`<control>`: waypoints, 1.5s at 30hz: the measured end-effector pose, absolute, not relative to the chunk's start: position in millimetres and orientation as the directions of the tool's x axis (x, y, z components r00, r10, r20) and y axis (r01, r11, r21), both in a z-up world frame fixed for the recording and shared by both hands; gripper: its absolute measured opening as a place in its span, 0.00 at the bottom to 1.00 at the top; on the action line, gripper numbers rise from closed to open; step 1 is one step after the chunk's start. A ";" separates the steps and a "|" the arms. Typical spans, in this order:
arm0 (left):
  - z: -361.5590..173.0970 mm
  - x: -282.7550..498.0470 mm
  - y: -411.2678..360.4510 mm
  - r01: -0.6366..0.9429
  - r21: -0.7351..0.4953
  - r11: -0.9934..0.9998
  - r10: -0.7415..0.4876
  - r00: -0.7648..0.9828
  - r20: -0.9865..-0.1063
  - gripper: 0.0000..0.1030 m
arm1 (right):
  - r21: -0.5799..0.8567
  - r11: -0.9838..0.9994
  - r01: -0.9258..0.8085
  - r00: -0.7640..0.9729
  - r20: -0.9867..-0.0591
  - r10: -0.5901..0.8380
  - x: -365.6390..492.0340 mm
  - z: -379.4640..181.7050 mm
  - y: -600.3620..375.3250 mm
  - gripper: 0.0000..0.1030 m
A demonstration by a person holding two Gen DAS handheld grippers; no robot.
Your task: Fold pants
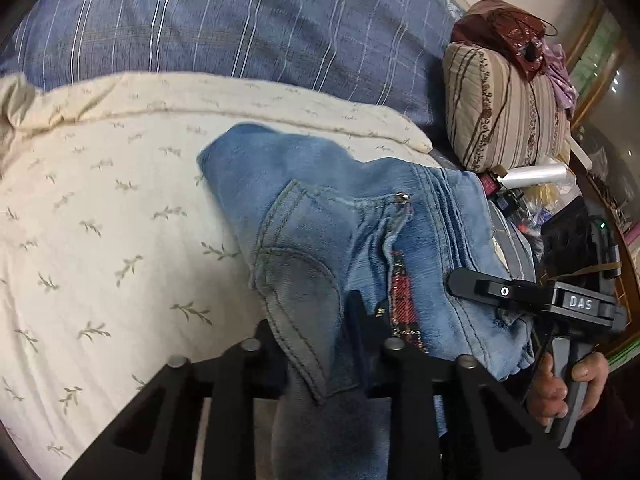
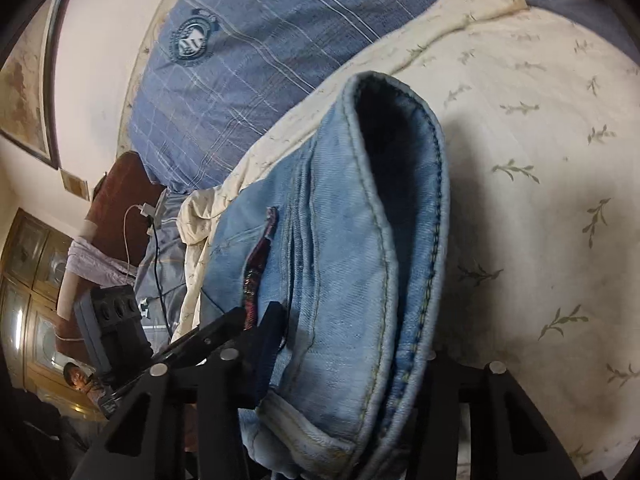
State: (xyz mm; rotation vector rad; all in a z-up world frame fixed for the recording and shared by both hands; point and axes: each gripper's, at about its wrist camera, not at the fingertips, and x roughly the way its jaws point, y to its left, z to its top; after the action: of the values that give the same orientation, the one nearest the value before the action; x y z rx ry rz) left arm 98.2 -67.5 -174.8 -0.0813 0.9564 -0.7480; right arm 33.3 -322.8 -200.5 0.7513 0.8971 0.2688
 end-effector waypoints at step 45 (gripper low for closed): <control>-185.7 212.0 35.1 0.258 -0.188 0.948 -0.303 0.541 -0.785 0.74 | 0.793 0.609 -0.012 0.532 -0.511 0.676 175.8 -240.1 -234.3 0.51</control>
State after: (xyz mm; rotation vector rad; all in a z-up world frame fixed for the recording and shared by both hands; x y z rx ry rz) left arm 212.0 35.1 -185.7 -0.0519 0.9424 -0.3338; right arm 175.8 -234.3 -240.1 0.8283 0.9306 0.4715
